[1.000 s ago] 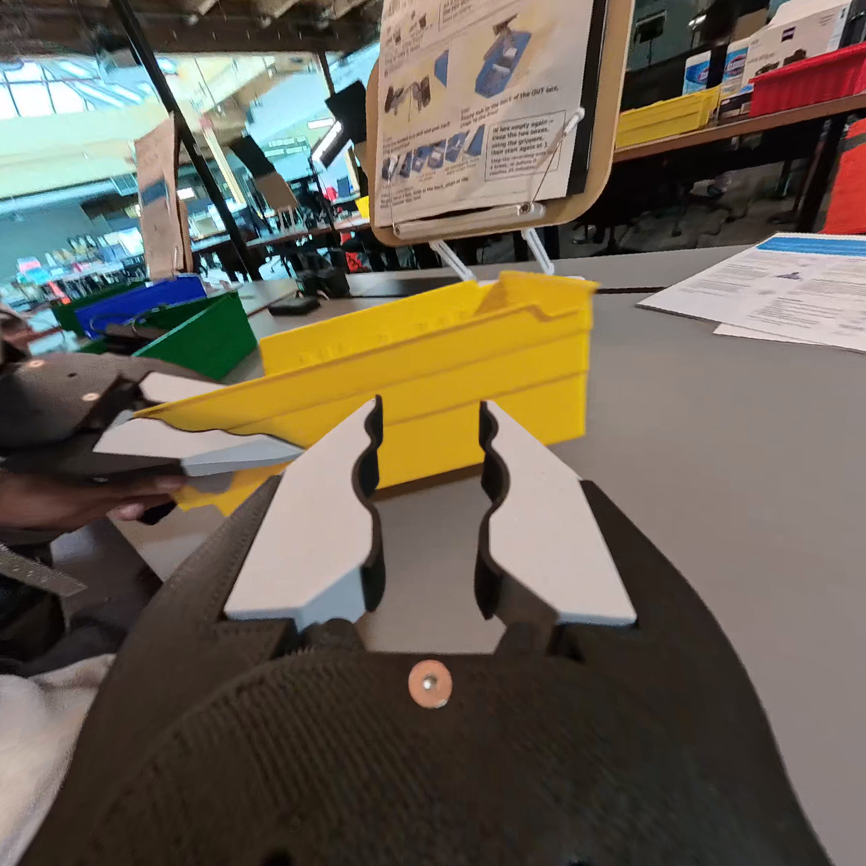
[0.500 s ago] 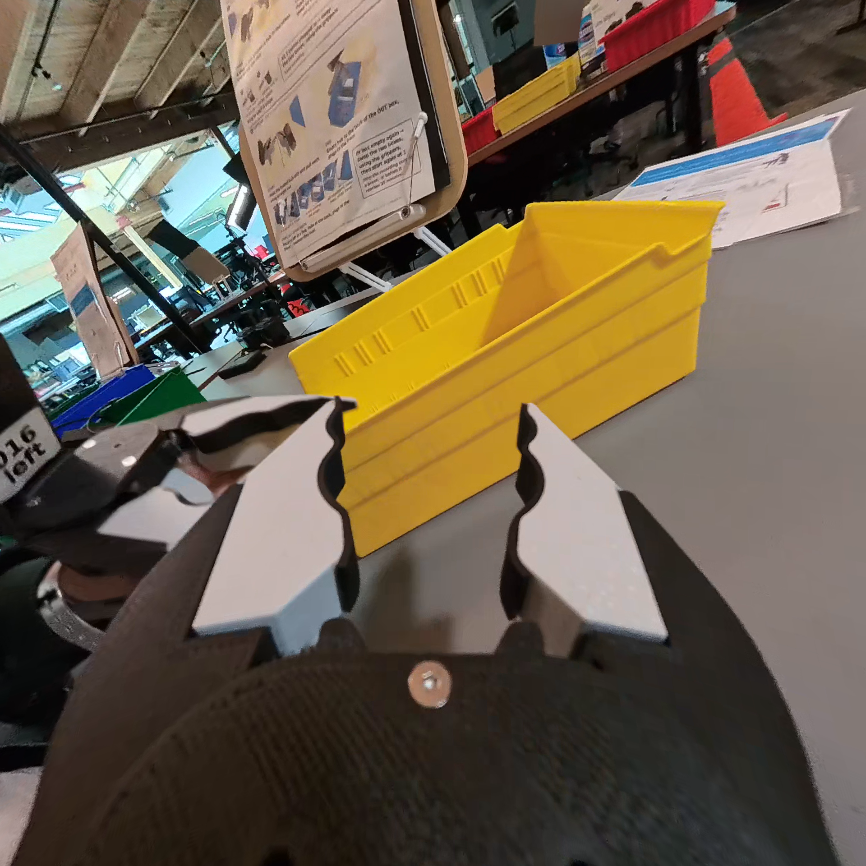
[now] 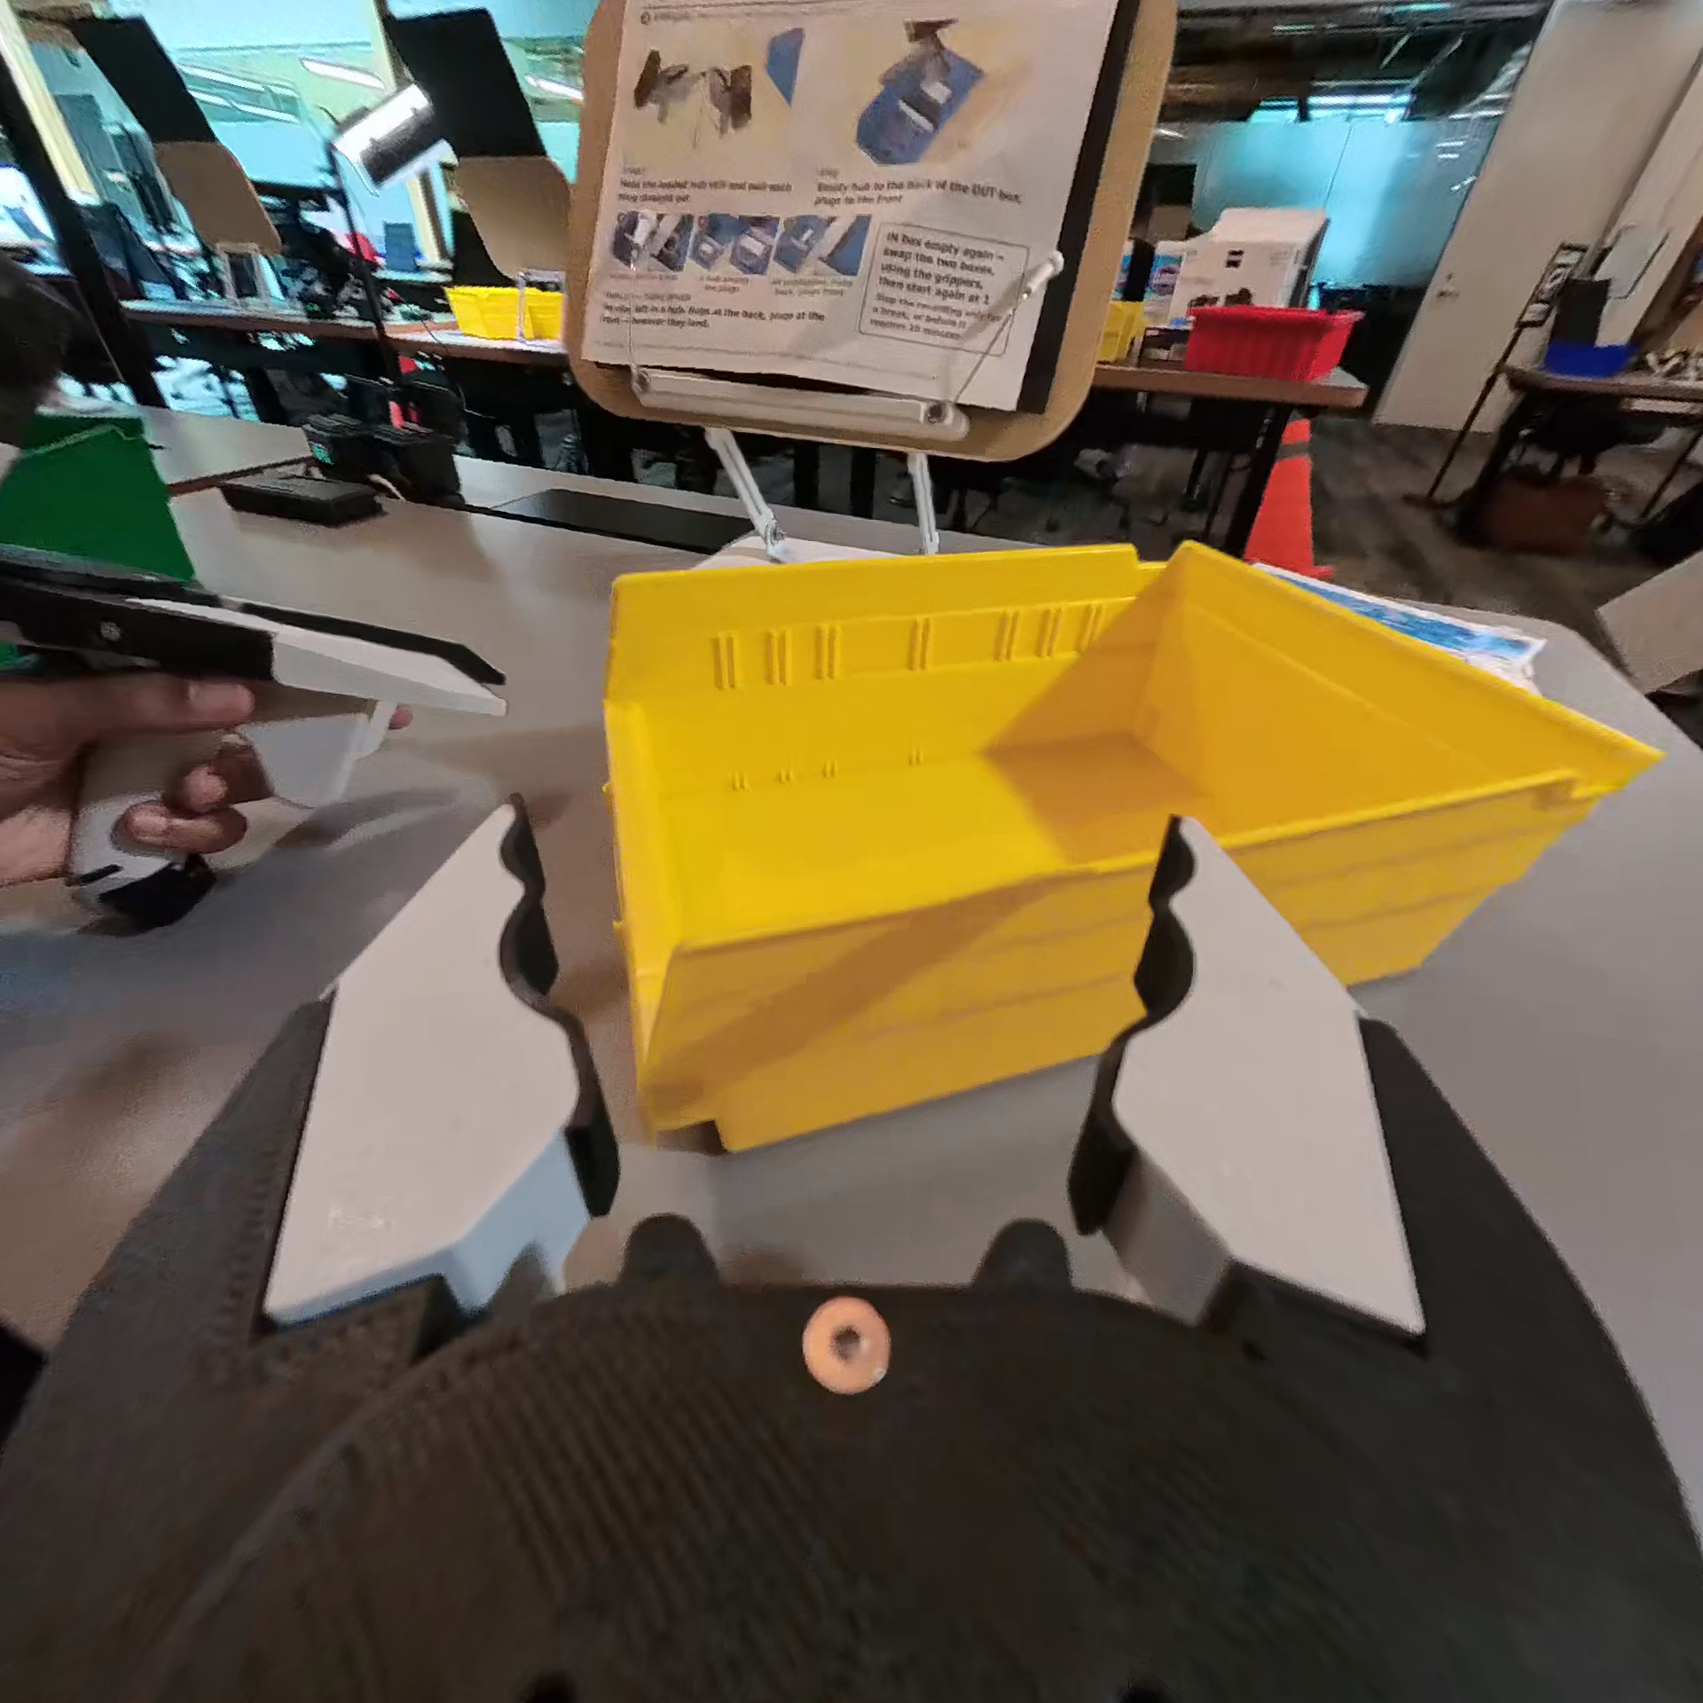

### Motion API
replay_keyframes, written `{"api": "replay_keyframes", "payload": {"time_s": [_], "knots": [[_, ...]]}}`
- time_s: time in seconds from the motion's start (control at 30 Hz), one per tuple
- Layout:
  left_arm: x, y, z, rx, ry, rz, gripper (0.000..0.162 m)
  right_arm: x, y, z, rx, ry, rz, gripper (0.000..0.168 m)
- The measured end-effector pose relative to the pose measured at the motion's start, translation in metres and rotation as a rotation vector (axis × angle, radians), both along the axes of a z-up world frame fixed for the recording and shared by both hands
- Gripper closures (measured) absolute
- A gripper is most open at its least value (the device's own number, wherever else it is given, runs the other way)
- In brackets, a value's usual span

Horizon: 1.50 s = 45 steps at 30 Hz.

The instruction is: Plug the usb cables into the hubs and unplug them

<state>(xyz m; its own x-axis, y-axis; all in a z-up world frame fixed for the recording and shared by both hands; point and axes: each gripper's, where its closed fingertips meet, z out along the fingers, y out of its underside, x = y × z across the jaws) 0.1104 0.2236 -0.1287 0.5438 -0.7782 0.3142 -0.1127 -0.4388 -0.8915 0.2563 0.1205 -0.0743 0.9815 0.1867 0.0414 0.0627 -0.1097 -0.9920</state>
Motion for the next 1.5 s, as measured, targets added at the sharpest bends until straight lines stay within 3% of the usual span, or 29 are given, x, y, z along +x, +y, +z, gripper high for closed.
{"api": "replay_keyframes", "payload": {"time_s": [0.23, 0.33, 0.47, 0.73, 1.3, 1.5], "knots": [[-0.001, -0.01, 0.005, 0.101, 0.041, -0.015, 0.071, 0.031, 0.018, -0.018, -0.096, -0.043, -0.073, 0.042], [-0.009, -0.003, 0.006, 0.127, 0.062, 0.026, 0.073, 0.062, 0.018, -0.021, -0.134, 0.024, -0.1, 0.078], [-0.012, 0.0, 0.006, 0.112, 0.048, 0.044, 0.075, 0.123, 0.014, -0.024, -0.157, 0.082, -0.182, 0.093], [-0.007, -0.006, 0.007, 0.191, 0.107, 0.031, 0.076, 0.209, -0.019, -0.027, -0.209, 0.122, -0.252, 0.166], [-0.004, -0.007, 0.007, 0.178, 0.089, 0.012, 0.078, 0.299, -0.06, -0.026, -0.148, 0.186, -0.471, 0.165], [-0.002, -0.011, 0.006, 0.177, 0.096, 0.001, 0.079, 0.317, -0.064, -0.026, -0.117, 0.071, -0.577, 0.159]]}}
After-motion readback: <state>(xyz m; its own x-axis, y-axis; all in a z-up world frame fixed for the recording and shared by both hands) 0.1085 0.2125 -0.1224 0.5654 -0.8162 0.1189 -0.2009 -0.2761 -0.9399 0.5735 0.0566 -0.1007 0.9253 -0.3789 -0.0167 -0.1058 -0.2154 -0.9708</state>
